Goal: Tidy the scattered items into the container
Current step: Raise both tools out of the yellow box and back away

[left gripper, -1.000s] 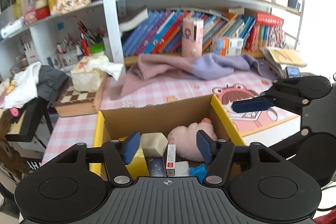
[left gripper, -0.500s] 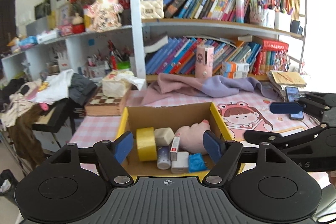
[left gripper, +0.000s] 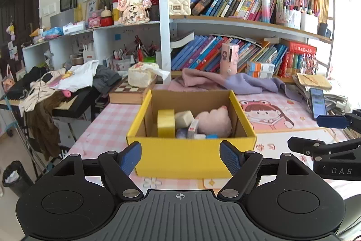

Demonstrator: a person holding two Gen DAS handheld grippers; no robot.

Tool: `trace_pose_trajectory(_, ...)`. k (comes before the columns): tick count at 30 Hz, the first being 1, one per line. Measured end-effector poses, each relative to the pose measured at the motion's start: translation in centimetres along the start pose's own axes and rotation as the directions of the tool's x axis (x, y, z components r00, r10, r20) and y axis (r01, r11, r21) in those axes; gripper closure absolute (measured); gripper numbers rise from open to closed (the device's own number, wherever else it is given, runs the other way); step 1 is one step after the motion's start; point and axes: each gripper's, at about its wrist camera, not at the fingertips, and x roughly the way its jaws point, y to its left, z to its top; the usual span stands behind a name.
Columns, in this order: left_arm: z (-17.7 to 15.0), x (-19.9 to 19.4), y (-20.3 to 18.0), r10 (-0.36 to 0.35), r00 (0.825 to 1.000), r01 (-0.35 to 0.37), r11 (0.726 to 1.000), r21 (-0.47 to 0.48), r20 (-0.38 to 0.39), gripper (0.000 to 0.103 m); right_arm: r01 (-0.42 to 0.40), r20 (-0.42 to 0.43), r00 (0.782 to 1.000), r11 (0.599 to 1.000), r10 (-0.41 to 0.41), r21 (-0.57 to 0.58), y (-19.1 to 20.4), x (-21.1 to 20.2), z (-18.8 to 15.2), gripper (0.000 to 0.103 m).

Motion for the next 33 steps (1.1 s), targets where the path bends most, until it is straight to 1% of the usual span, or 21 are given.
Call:
trace_pose_trajectory(6,-1.9,-0.5,-1.3,-0.006,1.0,0.007,0.999,0.043,-0.026,0.023,0.049,-0.023,0.999,0.997,-0.047,0.067,0.1,-1.5,-2.3,0.026)
trace_pose_trajectory(7,-2.2,-0.5,-1.6,-0.011,0.999,0.013,0.999,0.05,-0.033,0.022,0.055,-0.031,0.998,0.996,-0.053,0.076,0.1,-1.7,-2.8,0.025)
trace_pose_trajectory(8,-2.5,-0.5,-1.9,-0.015,0.999,0.017,0.998,0.057,-0.039,0.02,0.06,-0.041,0.998,0.995,-0.057,0.079,0.1,-1.8,-3.2,0.025)
trace_pose_trajectory(13,-3.9,-0.1,-3.3,-0.027,0.996,0.035,0.995,0.092,-0.088,0.019,0.072,-0.099,0.993,0.995,-0.064,0.075,0.5,-2.1,-4.9,0.023)
trace_pose_trajectory(15,-4.4,0.1,-3.7,-0.027,0.994,0.038,0.994,0.101,-0.105,0.018,0.073,-0.116,0.991,0.995,-0.064,0.074,0.6,-2.1,-5.2,0.021)
trace_pose_trajectory(17,-4.8,0.2,-4.1,-0.025,0.991,0.038,0.994,0.099,-0.128,0.012,0.078,-0.128,0.989,0.995,-0.068,0.07,0.6,-2.2,-5.4,0.017)
trace_pose_trajectory(21,-5.7,0.4,-5.0,-0.044,0.982,0.063,0.993,0.1,-0.181,0.012,0.091,-0.156,0.985,0.992,-0.077,0.086,0.1,-2.4,-6.0,0.012)
trace_pose_trajectory(26,-5.9,0.6,-5.7,-0.052,0.979,0.076,0.99,0.12,-0.196,0.008,0.108,-0.185,0.979,0.988,-0.087,0.11,-0.3,-2.8,-6.7,0.009)
trace_pose_trajectory(29,-6.1,0.7,-5.9,-0.055,0.977,0.082,0.988,0.127,-0.205,0.005,0.115,-0.189,0.978,0.986,-0.092,0.117,-0.5,-2.9,-6.9,0.006)
trace_pose_trajectory(33,-6.2,0.6,-6.0,-0.056,0.976,0.082,0.99,0.118,-0.212,0.004,0.126,-0.198,0.975,0.982,-0.097,0.137,-1.0,-2.9,-7.0,0.004)
